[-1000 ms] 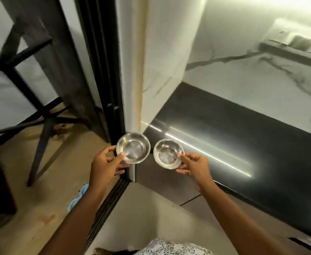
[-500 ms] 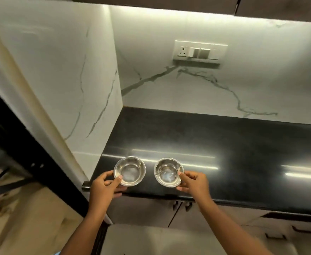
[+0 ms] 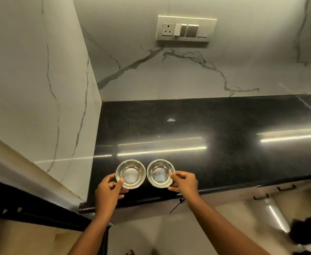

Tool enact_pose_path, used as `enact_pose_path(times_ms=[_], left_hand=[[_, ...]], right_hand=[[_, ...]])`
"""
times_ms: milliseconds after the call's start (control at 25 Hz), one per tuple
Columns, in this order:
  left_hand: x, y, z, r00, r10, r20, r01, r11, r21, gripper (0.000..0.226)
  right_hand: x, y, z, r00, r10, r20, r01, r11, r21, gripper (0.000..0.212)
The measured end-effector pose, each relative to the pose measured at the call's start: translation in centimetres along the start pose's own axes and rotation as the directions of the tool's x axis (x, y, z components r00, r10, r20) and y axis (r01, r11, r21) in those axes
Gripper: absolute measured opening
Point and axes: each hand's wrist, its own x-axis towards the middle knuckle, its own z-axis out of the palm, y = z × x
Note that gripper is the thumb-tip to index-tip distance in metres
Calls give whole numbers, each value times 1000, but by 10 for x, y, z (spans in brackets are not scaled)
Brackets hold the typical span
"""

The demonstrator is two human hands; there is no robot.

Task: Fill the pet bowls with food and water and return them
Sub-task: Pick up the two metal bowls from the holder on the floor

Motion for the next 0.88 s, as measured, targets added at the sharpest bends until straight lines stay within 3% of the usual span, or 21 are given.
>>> enact_pose_path(times_ms=[280, 560, 880], left_hand=[[22, -27, -13, 998, -27, 54, 25, 999, 24, 36], [32, -31, -18, 993, -75, 95, 76, 997, -5, 35], [37, -29, -21, 979, -122, 162, 130, 991, -38, 38]], right_hand=[[11, 20, 20, 997, 45, -65, -45, 999, 1, 30], [12, 22, 22, 987, 56, -149, -54, 998, 22, 26], [8, 27, 24, 990, -9, -143, 4, 1000, -29, 26]])
